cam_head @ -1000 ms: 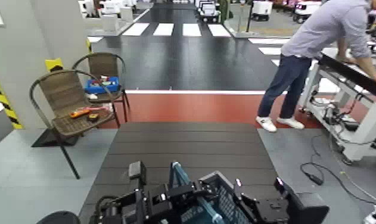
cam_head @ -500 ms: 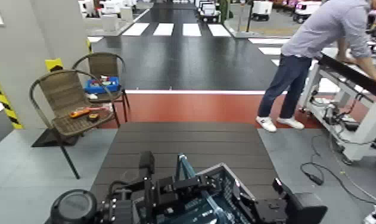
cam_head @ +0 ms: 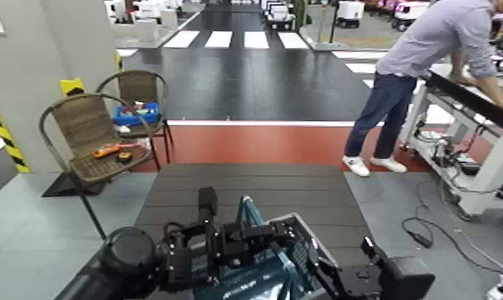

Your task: Place the crate on the table.

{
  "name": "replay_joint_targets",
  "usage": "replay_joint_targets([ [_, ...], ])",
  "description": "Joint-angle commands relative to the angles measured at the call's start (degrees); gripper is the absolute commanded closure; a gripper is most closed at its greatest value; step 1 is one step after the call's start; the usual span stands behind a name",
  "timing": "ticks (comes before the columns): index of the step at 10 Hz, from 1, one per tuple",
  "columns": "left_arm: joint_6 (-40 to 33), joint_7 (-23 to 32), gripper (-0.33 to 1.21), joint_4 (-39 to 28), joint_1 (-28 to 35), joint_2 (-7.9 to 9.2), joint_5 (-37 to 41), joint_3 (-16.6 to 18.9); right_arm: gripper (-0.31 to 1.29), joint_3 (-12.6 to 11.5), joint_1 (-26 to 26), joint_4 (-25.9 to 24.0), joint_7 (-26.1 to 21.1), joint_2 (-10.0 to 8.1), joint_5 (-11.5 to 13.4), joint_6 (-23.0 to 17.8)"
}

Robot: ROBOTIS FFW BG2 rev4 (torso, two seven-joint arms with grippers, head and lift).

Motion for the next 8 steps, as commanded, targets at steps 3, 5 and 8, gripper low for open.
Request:
replay_joint_targets([
  [3, -4.8, -5.9, 1.18, 9.9, -7.5, -1.47, -4.4, -5.0, 0.14, 0.4, -0.5, 0.2, 0.0, -0.18, -0.7, -0.2],
  [5, -6.1, -7.5, 1.18, 13.2, -10.2, -2.35, -5.6, -7.1, 0.14, 0.5, -0.7, 0.3, 0.0, -0.27, -1.1, -0.6],
  [8, -7.1, -10.2, 1.18, 18.1, -13.0, -3.58, -7.6, -9.3, 0.14, 0.8, -1.0, 0.7, 0.0, -0.35, -1.3, -0.9],
])
